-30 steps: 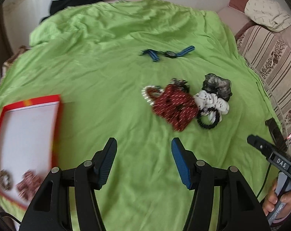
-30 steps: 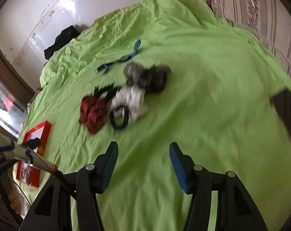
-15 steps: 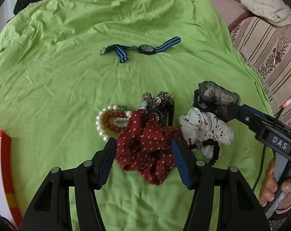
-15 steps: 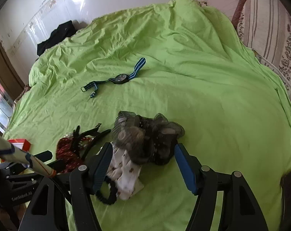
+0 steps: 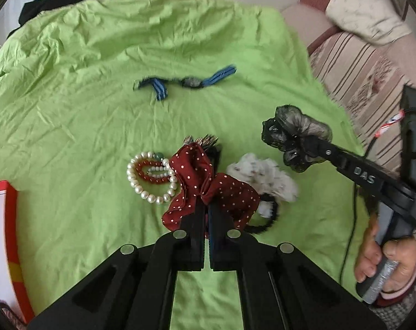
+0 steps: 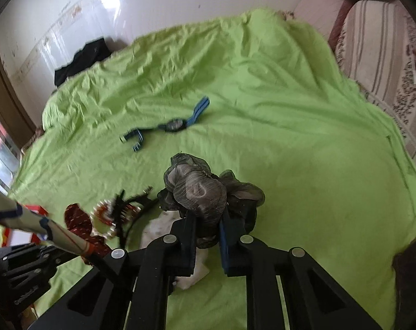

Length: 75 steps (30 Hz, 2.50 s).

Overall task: Organize jewelry
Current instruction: 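Grasp the red polka-dot scrunchie with left tool while right grasps grey scrunchie, then drop the red scrunchie in the tray with left tool while right drops grey scrunchie, then move both tools back from the tray toward the remaining accessories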

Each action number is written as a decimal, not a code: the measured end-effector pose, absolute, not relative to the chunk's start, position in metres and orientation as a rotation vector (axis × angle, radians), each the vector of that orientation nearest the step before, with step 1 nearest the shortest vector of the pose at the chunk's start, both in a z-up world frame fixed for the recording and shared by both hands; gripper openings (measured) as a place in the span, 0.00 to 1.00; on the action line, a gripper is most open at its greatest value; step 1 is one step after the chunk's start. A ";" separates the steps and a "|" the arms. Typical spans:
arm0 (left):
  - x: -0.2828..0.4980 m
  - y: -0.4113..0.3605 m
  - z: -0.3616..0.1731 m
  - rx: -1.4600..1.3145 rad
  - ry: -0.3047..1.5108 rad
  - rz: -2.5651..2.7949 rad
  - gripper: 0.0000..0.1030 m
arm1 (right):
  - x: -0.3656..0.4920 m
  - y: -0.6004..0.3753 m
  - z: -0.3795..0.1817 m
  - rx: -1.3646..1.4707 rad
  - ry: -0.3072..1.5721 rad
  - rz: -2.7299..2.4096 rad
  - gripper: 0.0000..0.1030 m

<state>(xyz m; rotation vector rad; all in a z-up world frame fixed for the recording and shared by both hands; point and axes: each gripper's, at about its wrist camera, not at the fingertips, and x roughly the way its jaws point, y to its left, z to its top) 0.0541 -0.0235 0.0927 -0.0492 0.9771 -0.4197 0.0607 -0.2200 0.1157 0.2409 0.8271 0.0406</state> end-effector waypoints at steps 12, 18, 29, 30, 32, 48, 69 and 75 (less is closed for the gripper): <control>-0.019 0.070 0.175 -0.102 0.870 -0.351 0.02 | 0.003 -0.179 0.191 0.253 0.758 0.119 0.14; -0.044 0.162 0.184 -0.080 0.851 -0.177 0.02 | -0.014 -0.110 0.199 0.199 0.785 0.239 0.14; -0.050 0.321 0.150 -0.199 0.914 0.089 0.02 | -0.008 0.036 0.175 0.173 0.903 0.506 0.14; -0.047 0.329 0.146 -0.203 0.921 0.103 0.02 | -0.005 0.046 0.172 0.189 0.918 0.532 0.14; -0.034 0.349 0.138 -0.214 0.941 0.135 0.02 | 0.003 0.071 0.164 0.238 0.959 0.591 0.14; 0.062 0.426 0.080 -0.260 1.034 0.240 0.02 | 0.095 0.176 0.080 0.346 1.182 0.622 0.14; 0.033 0.425 0.119 -0.319 0.897 0.241 0.46 | 0.090 0.166 0.112 0.197 1.052 0.555 0.60; -0.011 0.391 0.156 -0.220 0.835 0.228 0.48 | 0.032 0.110 0.153 0.077 0.935 0.490 0.61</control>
